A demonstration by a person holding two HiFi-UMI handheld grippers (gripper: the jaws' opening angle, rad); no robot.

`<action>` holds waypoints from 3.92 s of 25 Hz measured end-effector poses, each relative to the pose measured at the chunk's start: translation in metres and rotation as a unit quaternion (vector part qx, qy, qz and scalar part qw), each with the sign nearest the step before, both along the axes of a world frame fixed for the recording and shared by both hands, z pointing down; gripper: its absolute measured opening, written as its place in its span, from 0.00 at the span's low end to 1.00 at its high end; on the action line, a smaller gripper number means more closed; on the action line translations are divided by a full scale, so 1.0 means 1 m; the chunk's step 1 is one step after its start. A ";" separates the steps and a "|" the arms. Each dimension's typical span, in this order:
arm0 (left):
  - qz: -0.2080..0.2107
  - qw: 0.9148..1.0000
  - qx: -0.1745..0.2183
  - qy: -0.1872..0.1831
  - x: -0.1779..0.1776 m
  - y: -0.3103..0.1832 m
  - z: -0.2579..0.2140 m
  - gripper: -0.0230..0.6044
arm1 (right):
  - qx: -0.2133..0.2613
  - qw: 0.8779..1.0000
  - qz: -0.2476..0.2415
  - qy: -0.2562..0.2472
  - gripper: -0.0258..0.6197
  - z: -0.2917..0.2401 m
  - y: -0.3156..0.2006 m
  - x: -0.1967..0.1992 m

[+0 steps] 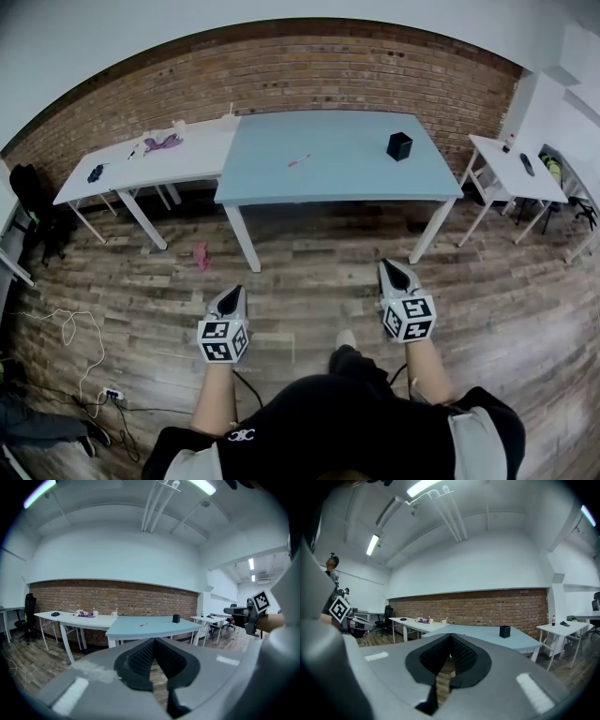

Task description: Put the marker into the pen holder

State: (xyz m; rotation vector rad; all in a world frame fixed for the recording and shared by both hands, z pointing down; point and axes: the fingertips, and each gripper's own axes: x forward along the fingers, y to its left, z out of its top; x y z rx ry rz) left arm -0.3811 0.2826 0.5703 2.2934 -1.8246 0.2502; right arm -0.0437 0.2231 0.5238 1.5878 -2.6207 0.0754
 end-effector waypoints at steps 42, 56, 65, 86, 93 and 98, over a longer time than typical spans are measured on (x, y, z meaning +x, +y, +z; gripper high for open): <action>0.045 0.998 -0.043 -0.019 0.135 -0.342 -0.025 0.05 | -0.072 0.996 -0.051 0.001 0.05 0.012 -0.305 0.075; 0.067 0.997 -0.034 -0.018 0.092 -0.470 -0.022 0.05 | -0.057 0.997 -0.045 0.018 0.05 -0.001 -0.423 0.020; 0.098 0.994 -0.038 -0.006 0.045 -0.556 -0.027 0.05 | -0.055 0.998 -0.023 0.032 0.05 -0.010 -0.492 -0.036; 0.102 0.990 -0.097 -0.018 0.018 -0.641 0.009 0.05 | -0.062 0.997 -0.029 0.041 0.05 -0.014 -0.585 -0.068; 0.104 0.983 -0.140 -0.050 0.033 -0.649 0.038 0.15 | -0.070 0.997 -0.023 0.039 0.05 -0.007 -0.589 -0.038; 0.123 0.969 -0.187 -0.103 0.042 -0.652 0.075 0.22 | -0.090 0.995 -0.010 0.042 0.05 0.008 -0.580 -0.012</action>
